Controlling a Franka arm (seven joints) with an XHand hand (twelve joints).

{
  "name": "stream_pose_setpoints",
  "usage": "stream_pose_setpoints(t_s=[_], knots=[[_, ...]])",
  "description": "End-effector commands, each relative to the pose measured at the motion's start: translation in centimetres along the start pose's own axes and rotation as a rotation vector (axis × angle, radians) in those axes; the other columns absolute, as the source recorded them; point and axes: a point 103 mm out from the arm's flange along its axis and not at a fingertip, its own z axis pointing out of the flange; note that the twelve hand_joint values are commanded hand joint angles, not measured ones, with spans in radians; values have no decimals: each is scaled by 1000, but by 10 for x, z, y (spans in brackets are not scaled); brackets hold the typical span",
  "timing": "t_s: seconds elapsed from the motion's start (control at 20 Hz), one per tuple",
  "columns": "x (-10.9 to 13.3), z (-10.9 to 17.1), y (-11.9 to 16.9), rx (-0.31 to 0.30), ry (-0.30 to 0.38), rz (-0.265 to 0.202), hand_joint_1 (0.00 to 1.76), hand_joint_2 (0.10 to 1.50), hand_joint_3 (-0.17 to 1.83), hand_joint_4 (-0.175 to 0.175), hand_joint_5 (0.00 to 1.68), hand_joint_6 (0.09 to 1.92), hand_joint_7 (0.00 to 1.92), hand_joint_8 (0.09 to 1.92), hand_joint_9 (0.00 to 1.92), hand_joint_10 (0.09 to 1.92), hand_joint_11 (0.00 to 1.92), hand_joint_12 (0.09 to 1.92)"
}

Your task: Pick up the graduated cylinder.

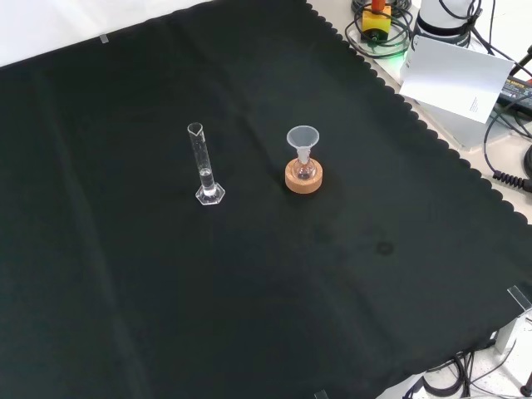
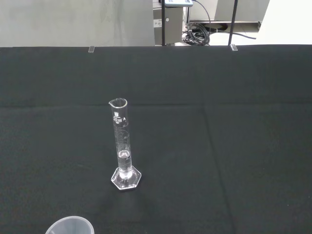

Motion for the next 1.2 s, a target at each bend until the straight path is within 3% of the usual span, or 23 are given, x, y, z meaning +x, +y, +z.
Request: stream_pose_setpoints(t_s=[0.05,0.25,0.85,1.2], knots=[[0,0,0,-10,-8,1,195,1322,-32,-29,267,87,67,556,544,87,182,1341],[-1,1,1,-6,-7,5,55,1391,0,-28,254,87,28,533,505,87,161,1342],[-18,26,21,20,5,51,62,1390,-1,-29,263,87,31,530,501,87,158,1344],[-27,55,53,29,16,65,81,1385,-3,-30,273,87,40,533,510,87,160,1346]])
